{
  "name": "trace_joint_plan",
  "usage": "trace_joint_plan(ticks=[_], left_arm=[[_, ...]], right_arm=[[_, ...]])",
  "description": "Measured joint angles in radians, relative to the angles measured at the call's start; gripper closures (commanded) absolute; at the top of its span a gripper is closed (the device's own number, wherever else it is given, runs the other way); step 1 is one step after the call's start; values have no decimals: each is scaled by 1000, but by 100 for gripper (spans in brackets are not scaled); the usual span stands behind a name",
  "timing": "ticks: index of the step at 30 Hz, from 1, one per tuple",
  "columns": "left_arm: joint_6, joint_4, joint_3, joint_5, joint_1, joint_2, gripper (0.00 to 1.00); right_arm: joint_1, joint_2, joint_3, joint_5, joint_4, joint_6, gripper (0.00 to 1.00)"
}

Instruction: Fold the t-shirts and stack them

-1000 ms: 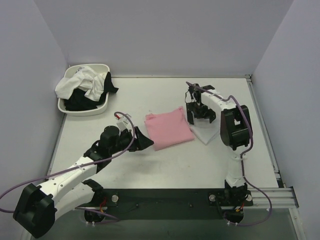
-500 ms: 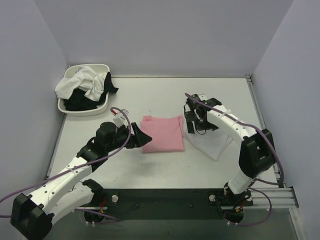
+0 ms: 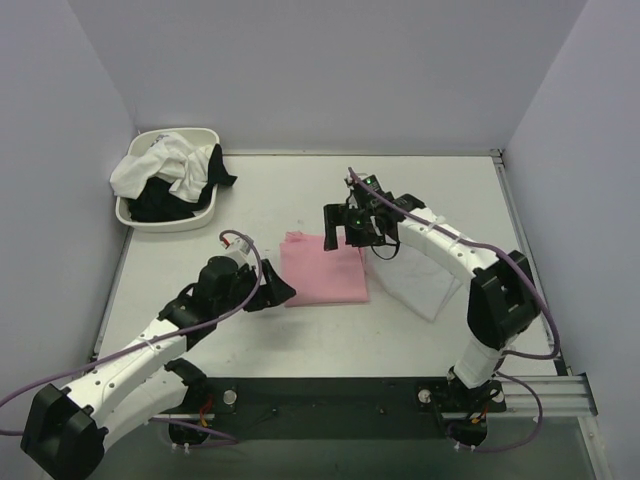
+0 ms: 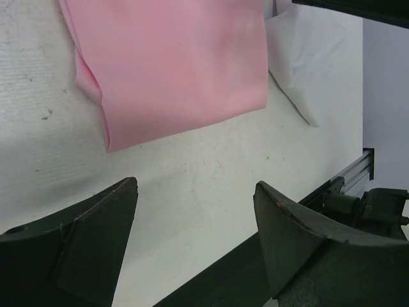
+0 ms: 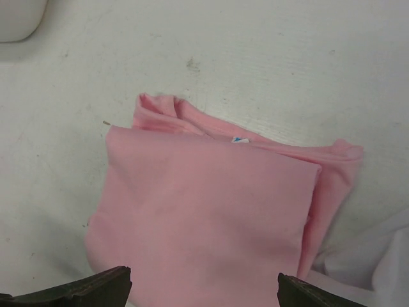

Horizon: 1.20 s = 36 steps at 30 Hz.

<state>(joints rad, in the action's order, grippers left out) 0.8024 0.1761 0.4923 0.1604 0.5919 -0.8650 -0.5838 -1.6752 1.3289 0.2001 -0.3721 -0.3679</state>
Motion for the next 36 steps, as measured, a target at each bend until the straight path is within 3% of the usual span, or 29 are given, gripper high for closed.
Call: trace_joint_plan(ticks=[5,12,18,36], left_arm=[[33,-20,-81,0,2,8,17],[122,-115,-263,1,2,24,17],[163,-243,-297,0,3,-27,16],[312,-956,-327,-8,3,-526,19]], right_arm=[[-6,-92,16,44,49,2,0],[10,-91,37,50,66,18,0],[49,-69,37,52,66,33,0],[101,49,-62,52,69,35,0]])
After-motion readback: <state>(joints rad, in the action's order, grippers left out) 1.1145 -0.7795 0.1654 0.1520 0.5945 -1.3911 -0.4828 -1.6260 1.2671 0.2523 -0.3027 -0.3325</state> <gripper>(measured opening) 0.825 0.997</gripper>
